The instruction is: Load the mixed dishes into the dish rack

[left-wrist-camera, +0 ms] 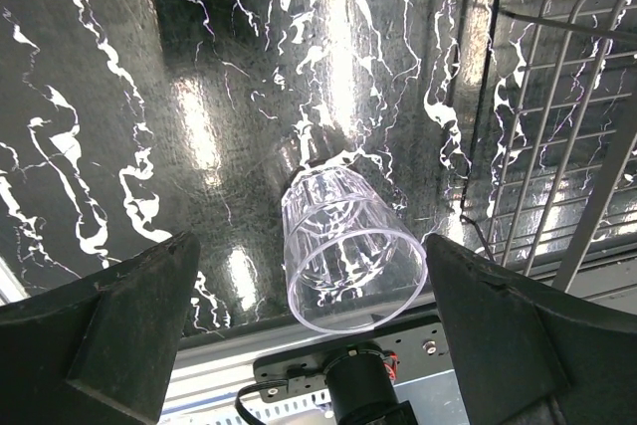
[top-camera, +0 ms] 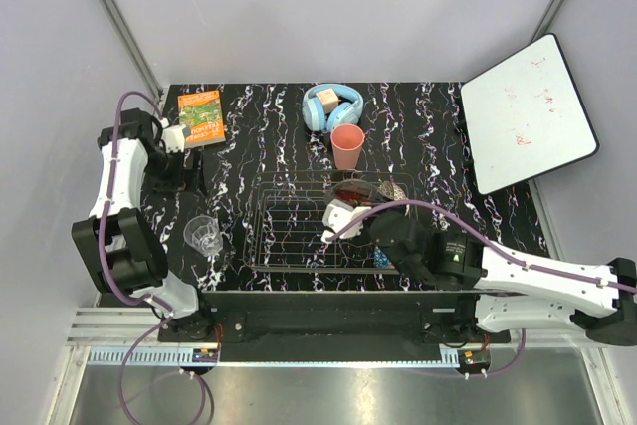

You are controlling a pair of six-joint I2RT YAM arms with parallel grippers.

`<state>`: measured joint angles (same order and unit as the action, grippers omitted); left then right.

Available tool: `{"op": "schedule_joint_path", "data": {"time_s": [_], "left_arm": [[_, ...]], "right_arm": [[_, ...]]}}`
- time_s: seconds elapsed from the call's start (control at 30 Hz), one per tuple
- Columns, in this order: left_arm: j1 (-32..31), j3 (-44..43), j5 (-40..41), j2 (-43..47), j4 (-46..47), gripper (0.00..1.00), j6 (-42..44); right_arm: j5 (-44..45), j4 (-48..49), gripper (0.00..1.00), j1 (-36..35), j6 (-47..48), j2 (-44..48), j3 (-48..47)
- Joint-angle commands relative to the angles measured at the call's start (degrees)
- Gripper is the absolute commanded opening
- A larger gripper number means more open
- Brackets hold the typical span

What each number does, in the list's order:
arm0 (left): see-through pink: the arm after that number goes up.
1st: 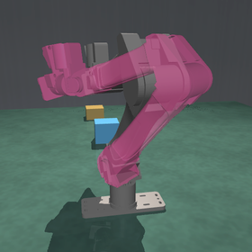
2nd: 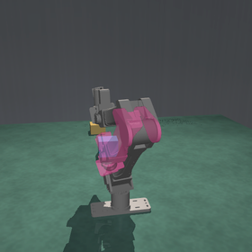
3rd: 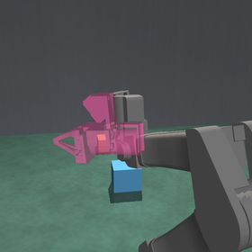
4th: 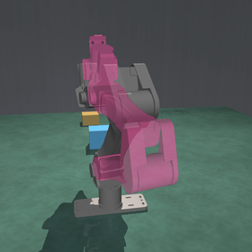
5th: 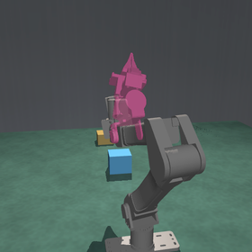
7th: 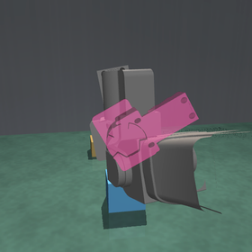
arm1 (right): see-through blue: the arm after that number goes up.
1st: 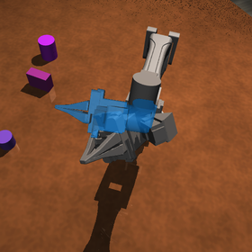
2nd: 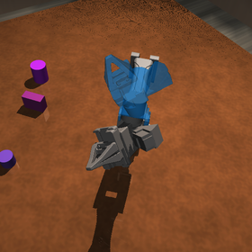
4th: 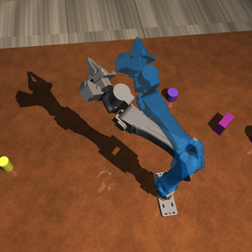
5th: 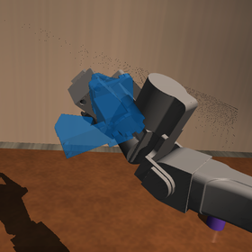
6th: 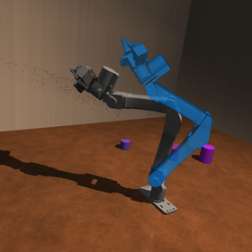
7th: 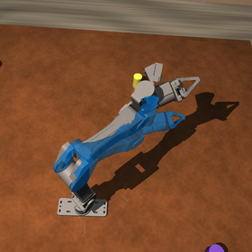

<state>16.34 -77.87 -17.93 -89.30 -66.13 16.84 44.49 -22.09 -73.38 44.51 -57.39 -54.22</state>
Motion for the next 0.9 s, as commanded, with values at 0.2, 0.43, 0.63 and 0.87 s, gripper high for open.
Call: {"op": "schedule_joint_path", "data": {"time_s": [0.2,0.43,0.63,0.87], "left_arm": [[0.4,2.0,1.2,0.1,3.3,0.99,-0.8],[0.4,2.5,1.4,-0.3,3.6,0.99,-0.5],[0.4,2.1,1.1,-0.6,3.5,0.99,-0.7],[0.4,1.9,0.7,-1.0,3.5,0.99,-0.8]], "right_arm": [[5.0,-0.8,0.00,-7.6,-3.1,0.2,-2.6],[6.0,-4.5,0.00,-10.5,-7.2,-1.1,-2.7],[4.7,-4.8,0.00,-10.6,-8.2,-0.8,0.2],[4.1,-5.1,0.00,-10.6,-5.0,-1.1,3.0]]}}
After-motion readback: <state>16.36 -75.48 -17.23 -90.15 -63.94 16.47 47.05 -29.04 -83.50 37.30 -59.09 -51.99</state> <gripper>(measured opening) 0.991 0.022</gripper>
